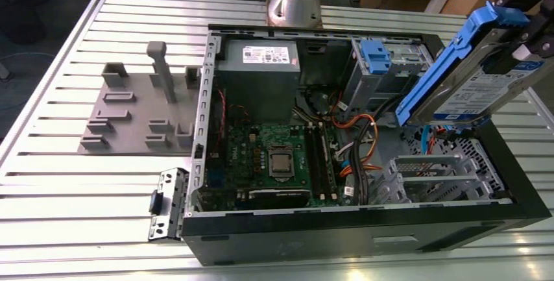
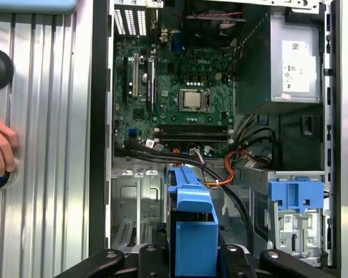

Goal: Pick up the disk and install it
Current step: 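Pick up the disk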

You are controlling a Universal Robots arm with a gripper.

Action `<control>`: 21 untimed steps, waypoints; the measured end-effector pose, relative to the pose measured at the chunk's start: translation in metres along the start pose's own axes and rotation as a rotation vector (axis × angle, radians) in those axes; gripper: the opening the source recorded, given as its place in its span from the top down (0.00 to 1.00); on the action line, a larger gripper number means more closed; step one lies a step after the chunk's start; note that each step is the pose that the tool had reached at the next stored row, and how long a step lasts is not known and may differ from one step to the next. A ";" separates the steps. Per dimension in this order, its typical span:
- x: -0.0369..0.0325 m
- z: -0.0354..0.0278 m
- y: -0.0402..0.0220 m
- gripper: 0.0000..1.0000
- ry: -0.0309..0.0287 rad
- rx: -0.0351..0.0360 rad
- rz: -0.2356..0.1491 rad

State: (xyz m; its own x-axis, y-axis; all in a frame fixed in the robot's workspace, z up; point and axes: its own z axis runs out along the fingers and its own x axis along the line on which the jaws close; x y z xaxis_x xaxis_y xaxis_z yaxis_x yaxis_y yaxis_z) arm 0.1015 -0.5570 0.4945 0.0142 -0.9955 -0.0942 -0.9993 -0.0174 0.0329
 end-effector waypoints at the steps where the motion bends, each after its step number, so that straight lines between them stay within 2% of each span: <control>1: 0.0001 0.0005 -0.0019 0.64 0.0001 0.0000 0.000; 6: 0.0031 0.0044 -0.0111 0.64 0.0003 -0.0001 0.000; 13: 0.0226 0.0107 -0.0162 0.64 -0.0003 -0.0001 0.000; 17: 0.0285 0.0175 -0.0196 0.64 -0.0005 -0.0001 0.000; 21: 0.0344 0.0233 -0.0204 0.64 -0.0002 -0.0001 0.000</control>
State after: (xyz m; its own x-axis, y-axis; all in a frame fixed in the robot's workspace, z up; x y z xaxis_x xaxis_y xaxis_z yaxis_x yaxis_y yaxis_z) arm 0.1215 -0.5887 0.4675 0.0141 -0.9954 -0.0944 -0.9993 -0.0173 0.0330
